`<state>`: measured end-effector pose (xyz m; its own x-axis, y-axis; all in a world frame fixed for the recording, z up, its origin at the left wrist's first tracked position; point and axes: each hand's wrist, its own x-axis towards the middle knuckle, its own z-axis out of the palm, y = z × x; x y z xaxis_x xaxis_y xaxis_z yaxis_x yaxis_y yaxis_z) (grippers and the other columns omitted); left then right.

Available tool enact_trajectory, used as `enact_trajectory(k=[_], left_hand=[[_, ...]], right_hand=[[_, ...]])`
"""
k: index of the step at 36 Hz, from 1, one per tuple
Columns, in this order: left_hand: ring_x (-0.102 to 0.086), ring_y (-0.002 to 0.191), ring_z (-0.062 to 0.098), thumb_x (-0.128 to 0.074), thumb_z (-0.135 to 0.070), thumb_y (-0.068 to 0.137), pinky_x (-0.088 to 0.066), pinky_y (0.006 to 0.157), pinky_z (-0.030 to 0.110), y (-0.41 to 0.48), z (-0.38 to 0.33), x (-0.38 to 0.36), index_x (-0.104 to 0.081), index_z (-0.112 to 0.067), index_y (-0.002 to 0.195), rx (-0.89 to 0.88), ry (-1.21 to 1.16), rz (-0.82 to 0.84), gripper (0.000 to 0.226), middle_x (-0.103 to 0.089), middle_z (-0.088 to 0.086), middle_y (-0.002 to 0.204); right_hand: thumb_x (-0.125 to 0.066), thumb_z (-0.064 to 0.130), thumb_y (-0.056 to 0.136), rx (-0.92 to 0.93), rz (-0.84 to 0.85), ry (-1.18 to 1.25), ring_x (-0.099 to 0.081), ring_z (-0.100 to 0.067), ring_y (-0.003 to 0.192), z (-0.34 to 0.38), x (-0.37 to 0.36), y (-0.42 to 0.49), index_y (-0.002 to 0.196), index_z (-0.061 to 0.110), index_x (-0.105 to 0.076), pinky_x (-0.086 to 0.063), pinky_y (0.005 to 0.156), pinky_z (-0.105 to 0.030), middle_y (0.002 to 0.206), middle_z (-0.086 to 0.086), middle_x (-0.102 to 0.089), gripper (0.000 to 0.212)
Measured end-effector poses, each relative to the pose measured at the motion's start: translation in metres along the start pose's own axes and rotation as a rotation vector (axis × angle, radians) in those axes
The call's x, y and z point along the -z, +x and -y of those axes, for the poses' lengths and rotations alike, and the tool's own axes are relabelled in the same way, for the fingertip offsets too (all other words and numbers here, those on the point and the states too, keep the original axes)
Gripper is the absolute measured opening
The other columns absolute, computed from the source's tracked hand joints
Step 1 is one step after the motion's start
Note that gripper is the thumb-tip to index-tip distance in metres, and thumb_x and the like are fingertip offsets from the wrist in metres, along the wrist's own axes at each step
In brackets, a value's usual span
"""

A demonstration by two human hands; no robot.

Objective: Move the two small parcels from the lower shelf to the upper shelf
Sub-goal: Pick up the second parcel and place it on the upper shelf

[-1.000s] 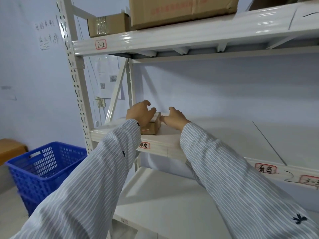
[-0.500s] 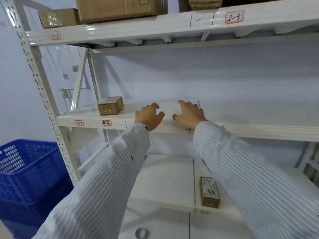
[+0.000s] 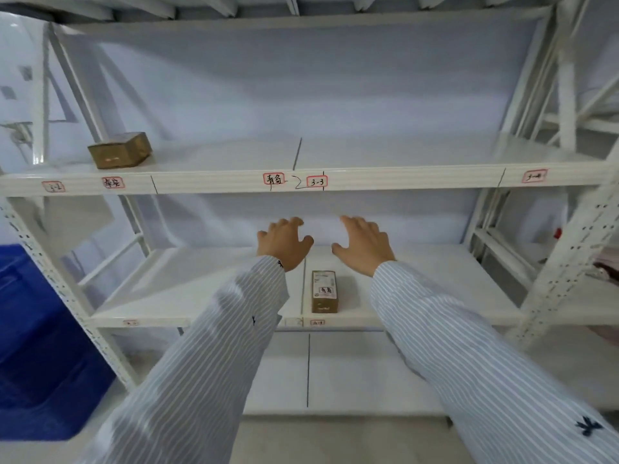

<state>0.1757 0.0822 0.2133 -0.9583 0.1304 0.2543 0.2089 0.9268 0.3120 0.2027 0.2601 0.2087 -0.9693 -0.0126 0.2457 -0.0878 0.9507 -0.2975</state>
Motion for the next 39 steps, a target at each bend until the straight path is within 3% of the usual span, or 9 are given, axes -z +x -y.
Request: enact_trajectory(k=[5, 10, 17, 30, 35, 39], left_hand=[[-0.048, 0.127, 0.029, -0.044, -0.045, 0.093, -0.033, 0.104, 0.049, -0.027, -0.006, -0.046, -0.043, -0.022, 0.141, 0.039, 0.001, 0.126, 0.053, -0.054, 0.008, 0.139], [-0.05, 0.125, 0.027, -0.046, -0.044, 0.094, -0.035, 0.104, 0.049, -0.046, -0.005, -0.089, -0.043, -0.022, 0.141, 0.079, 0.012, 0.213, 0.052, -0.056, 0.007, 0.137], [-0.053, 0.122, 0.028, -0.044, -0.049, 0.092, -0.037, 0.1, 0.048, -0.055, 0.009, -0.133, -0.044, -0.022, 0.138, 0.107, 0.074, 0.315, 0.054, -0.058, 0.007, 0.133], [-0.053, 0.122, 0.027, -0.043, -0.05, 0.093, -0.037, 0.103, 0.048, -0.003, 0.039, -0.164, -0.041, -0.021, 0.141, 0.158, 0.057, 0.372, 0.056, -0.059, 0.006, 0.132], [-0.052, 0.124, 0.027, -0.044, -0.05, 0.093, -0.035, 0.103, 0.048, 0.027, 0.054, -0.186, -0.04, -0.021, 0.142, 0.186, 0.018, 0.421, 0.056, -0.057, 0.006, 0.135], [-0.052, 0.124, 0.027, -0.043, -0.051, 0.093, -0.034, 0.104, 0.048, 0.05, 0.065, -0.211, -0.039, -0.021, 0.143, 0.203, -0.006, 0.47, 0.058, -0.056, 0.006, 0.136]], right_hand=[[-0.054, 0.046, 0.091, -0.076, 0.154, 0.006, -0.032, -0.034, 0.14, -0.03, -0.038, -0.035, 0.154, 0.021, -0.023, -0.032, 0.108, -0.049, 0.159, -0.007, -0.029, 0.074], [-0.055, 0.042, 0.089, -0.111, 0.238, 0.027, -0.044, -0.036, 0.129, -0.05, -0.074, -0.064, 0.143, 0.022, -0.036, -0.038, 0.1, -0.048, 0.145, -0.009, -0.045, 0.061], [-0.052, 0.048, 0.09, -0.164, 0.35, 0.022, -0.036, -0.033, 0.136, -0.07, -0.115, -0.075, 0.154, 0.023, -0.022, -0.035, 0.106, -0.046, 0.156, -0.006, -0.033, 0.075], [-0.054, 0.043, 0.091, -0.258, 0.405, 0.127, -0.042, -0.033, 0.13, -0.075, -0.149, -0.014, 0.146, 0.021, -0.03, -0.035, 0.1, -0.044, 0.147, -0.007, -0.043, 0.065], [-0.056, 0.05, 0.088, -0.324, 0.443, 0.207, -0.046, -0.034, 0.127, -0.071, -0.169, 0.018, 0.143, 0.023, -0.035, -0.038, 0.1, -0.046, 0.142, -0.008, -0.048, 0.065], [-0.053, 0.062, 0.075, -0.4, 0.461, 0.272, -0.056, -0.034, 0.113, -0.076, -0.201, 0.047, 0.126, 0.031, -0.047, -0.045, 0.095, -0.048, 0.124, -0.004, -0.06, 0.061]])
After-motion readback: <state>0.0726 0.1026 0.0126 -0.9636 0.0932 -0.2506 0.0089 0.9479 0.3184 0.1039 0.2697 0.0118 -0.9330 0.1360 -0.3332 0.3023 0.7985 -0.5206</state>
